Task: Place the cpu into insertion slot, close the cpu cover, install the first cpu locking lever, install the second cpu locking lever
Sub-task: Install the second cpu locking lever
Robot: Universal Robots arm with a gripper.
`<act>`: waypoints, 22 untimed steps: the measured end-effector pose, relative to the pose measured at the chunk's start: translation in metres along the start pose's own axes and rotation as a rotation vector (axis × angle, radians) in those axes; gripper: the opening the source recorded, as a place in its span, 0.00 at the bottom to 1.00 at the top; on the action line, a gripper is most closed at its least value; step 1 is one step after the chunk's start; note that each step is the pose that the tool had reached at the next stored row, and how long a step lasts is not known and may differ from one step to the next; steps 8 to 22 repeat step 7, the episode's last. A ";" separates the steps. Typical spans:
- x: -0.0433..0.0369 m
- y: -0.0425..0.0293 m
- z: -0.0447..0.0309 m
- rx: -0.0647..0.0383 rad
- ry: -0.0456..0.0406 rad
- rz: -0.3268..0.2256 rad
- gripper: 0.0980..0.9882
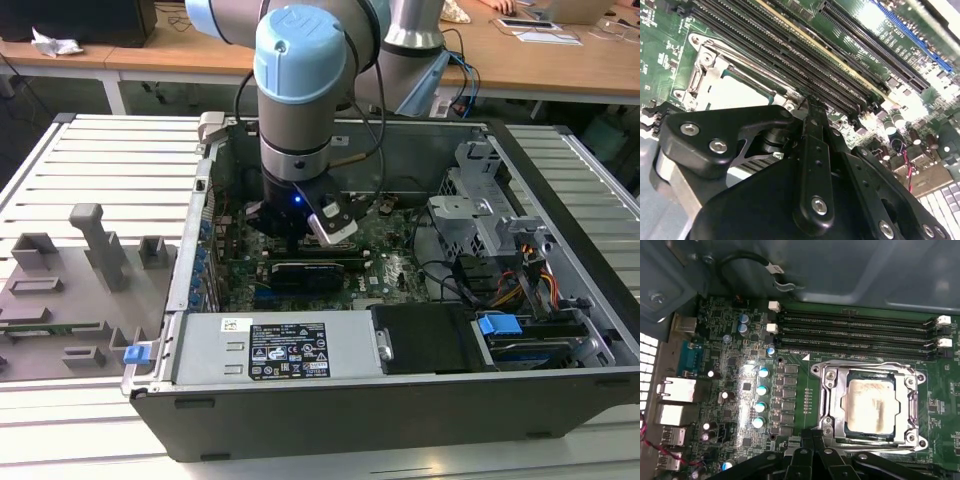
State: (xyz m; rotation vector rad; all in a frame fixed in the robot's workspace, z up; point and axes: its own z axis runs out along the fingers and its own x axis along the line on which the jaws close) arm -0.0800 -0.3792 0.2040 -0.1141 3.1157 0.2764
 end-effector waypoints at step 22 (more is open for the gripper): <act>-0.0002 0.0021 -0.0119 0.000 0.0001 0.000 0.01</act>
